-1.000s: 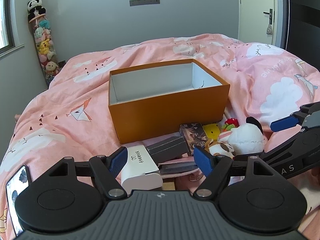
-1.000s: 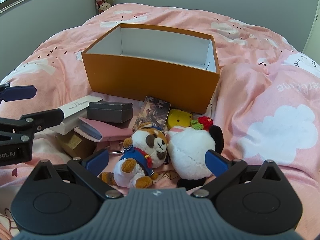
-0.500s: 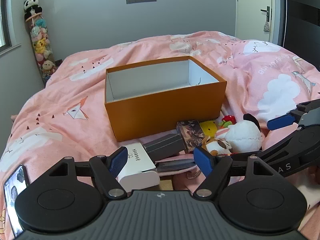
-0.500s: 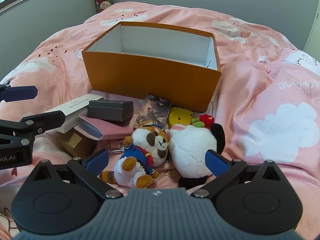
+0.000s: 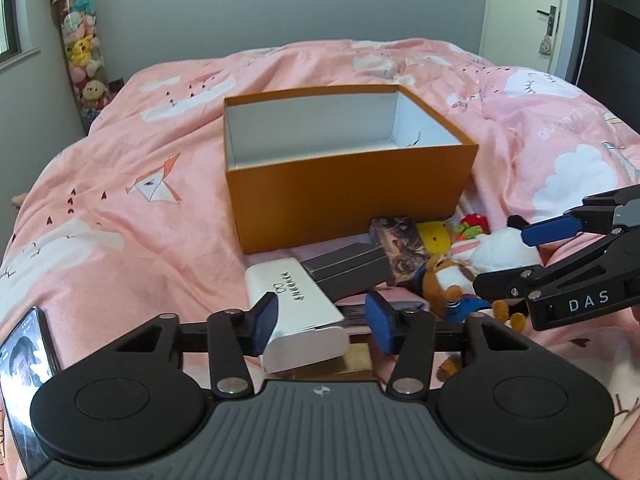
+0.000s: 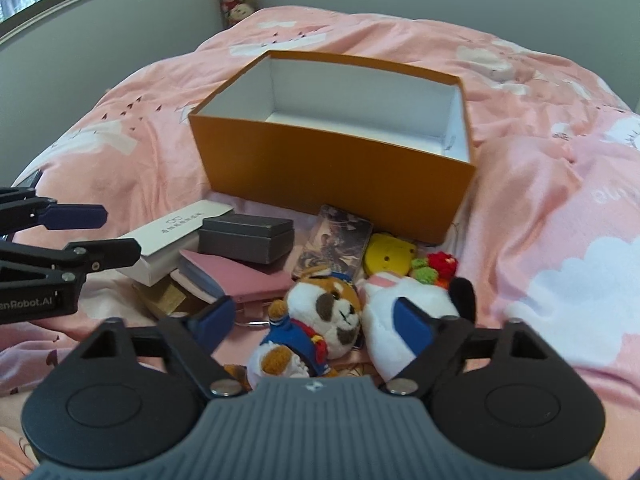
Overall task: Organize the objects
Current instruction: 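Move both tools toward the white glasses case and small brown box, then grasp the white glasses case with left tool while right tool grasps the small brown box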
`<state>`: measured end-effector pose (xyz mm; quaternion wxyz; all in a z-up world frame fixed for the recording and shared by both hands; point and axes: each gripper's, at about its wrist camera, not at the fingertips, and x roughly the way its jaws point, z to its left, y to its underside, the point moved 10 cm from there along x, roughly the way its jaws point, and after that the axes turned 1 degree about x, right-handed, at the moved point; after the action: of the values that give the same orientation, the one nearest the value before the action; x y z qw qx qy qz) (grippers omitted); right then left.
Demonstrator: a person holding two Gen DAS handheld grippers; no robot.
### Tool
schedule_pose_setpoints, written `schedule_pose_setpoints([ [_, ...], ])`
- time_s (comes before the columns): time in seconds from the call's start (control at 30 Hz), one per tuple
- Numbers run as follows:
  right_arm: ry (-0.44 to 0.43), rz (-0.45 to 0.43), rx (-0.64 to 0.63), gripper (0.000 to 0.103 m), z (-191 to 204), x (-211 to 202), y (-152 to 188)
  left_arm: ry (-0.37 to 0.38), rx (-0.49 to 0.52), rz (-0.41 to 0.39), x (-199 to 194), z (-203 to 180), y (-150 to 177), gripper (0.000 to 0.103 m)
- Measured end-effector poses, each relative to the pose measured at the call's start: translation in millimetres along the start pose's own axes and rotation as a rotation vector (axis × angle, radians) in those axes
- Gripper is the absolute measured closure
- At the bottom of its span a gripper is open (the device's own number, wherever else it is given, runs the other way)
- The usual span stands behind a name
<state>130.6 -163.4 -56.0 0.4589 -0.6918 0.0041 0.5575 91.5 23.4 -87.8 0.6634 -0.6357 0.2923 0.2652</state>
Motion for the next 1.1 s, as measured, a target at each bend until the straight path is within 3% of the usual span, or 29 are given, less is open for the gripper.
schedule_pose_setpoints([
  [0.17,-0.043,0.018,-0.05,0.033,11.1,14.4,-12.7,0.044,-0.072,0.035,10.4,10.9,-7.3,0.048],
  [0.27,-0.071,0.038,-0.073,0.035,17.4,26.1,-22.0,0.059,-0.113,0.068,19.1,20.0,-15.0,0.041],
  [0.43,-0.104,0.071,-0.095,0.039,22.5,49.0,-39.1,0.085,-0.098,0.203,48.1,26.2,-17.1,0.031],
  [0.73,-0.151,0.144,-0.094,0.041,21.7,85.8,-48.1,0.122,-0.127,0.435,93.0,34.7,-8.1,0.027],
  [1.1,-0.202,0.193,-0.077,0.042,15.9,107.6,-49.6,0.109,-0.041,0.59,126.7,33.0,-2.8,0.022],
])
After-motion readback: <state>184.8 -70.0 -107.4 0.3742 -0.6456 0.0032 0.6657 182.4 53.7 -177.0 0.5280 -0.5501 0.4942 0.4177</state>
